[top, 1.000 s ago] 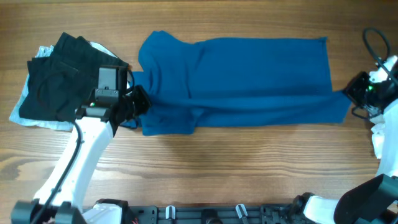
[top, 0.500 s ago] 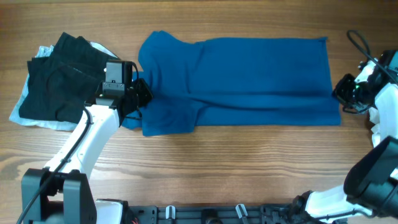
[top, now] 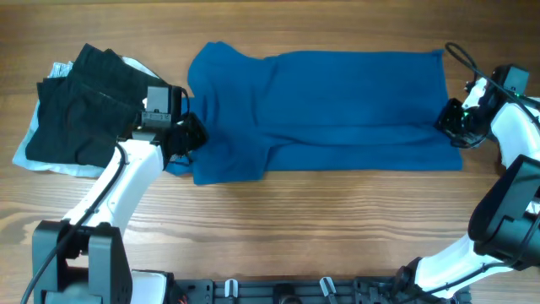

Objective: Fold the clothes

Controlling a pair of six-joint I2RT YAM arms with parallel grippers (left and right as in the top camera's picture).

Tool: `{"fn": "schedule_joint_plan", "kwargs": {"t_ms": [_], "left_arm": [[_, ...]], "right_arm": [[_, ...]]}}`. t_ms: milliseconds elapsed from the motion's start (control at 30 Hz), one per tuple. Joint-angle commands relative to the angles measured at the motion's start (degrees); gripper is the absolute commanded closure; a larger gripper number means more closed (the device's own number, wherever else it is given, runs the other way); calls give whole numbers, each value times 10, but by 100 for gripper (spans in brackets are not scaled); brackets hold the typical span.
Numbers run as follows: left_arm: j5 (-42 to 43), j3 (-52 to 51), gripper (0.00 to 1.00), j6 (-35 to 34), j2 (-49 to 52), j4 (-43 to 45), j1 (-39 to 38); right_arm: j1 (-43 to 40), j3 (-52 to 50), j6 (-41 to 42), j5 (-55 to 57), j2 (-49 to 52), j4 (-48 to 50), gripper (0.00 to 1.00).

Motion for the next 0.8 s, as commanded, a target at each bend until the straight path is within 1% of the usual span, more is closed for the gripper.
{"fn": "schedule_joint_plan", "kwargs": {"t_ms": [0,67,167,200,267,300,367,467,533,567,600,633,667,700,767], "left_arm": [[7,-1,67,1,7,-36,-10],[7,-2,67,1,7,-48,-16],[9,-2,69,2,7,-65,-27],[12,-2,70,3,7,-69,-31],[28,-2,69,38,5,-66,-37],[32,-2,68,55,2,-63,-39],[32,-2,64,62,-10,-53,-44],[56,-2,63,62,-31,-39,-45],[87,-2,64,62,-35,-31,-47],[100,-2,64,64,-35,-29,-51],[98,-2,64,64,-34,-29,-58],[92,-2,64,63,-34,-30,-66],[88,-2,64,63,-34,-30,-72],[86,-2,64,63,-34,-30,-77],[86,-2,64,63,-34,-31,-83]], "right_arm": [[2,1,15,-1,10,12,60],[2,6,15,-1,9,13,52],[2,27,29,1,6,4,48],[2,36,30,1,2,-1,48],[2,50,30,1,-6,-8,47],[2,59,30,6,-17,-15,47],[2,61,35,24,-34,-24,47],[2,60,91,127,-43,-85,48],[2,43,92,154,-43,-96,49],[2,34,92,153,-43,-92,53],[2,28,91,143,-43,-92,63],[2,26,82,117,-43,-101,74],[2,24,65,91,-43,-108,88],[2,22,50,75,-43,-110,91],[2,11,38,59,-43,-110,94]]}}
